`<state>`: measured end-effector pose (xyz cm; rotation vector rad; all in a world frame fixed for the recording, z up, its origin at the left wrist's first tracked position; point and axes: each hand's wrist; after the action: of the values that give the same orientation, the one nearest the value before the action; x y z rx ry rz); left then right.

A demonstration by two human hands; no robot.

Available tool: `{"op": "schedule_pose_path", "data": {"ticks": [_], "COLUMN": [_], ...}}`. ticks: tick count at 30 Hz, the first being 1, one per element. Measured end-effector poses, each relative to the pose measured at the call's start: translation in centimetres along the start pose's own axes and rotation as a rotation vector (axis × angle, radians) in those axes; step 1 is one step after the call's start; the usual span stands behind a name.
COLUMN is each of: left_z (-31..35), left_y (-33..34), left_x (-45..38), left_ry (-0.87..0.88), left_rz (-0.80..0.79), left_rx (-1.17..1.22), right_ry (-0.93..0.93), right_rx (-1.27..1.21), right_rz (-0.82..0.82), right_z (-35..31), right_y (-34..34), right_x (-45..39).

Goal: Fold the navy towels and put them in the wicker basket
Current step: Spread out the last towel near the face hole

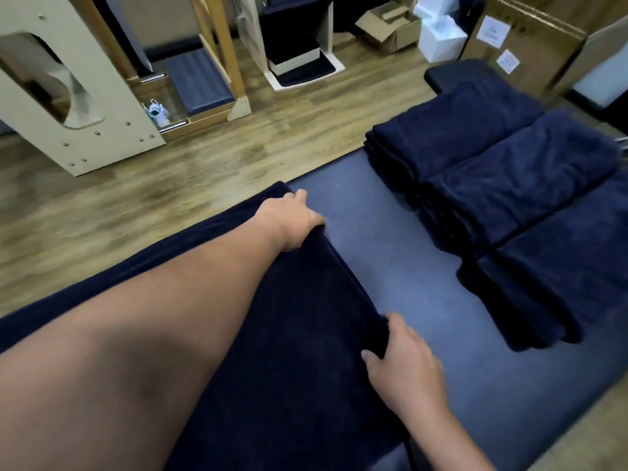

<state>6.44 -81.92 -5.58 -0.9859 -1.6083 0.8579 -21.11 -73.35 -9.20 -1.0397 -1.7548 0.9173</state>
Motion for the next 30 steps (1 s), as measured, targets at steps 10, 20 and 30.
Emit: {"op": "schedule_pose_path", "data": {"ticks": [10, 20, 30], "left_z": [-1.4, -10.3, -20.6], "left_y": [0.3, 9.2, 20.4], "left_x": [4.9, 20.1, 41.3], "left_ry": [-0.203, -0.519, -0.761], "left_rz": [0.148, 0.405, 0.571], "left_rx": [0.246, 0.488, 0.694], "right_ry": [-0.214, -0.453, -0.516], "right_rx": [-0.184, -0.19, -0.229], "right_rz": [-0.361, -0.631, -0.678], "right_z": [-0.8, -13.2, -26.0], "right_y": [-3.1, -1.9, 8.7], "right_x": [1.5, 13.0, 30.2]}}
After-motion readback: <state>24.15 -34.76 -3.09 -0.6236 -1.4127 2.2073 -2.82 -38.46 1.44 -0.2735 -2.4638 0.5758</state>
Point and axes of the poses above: each hand's wrist, its own x-axis away from the middle knuckle, its own y-axis out of the palm, z = x × y, and after that the axes turned 7 degrees about z, right-handed
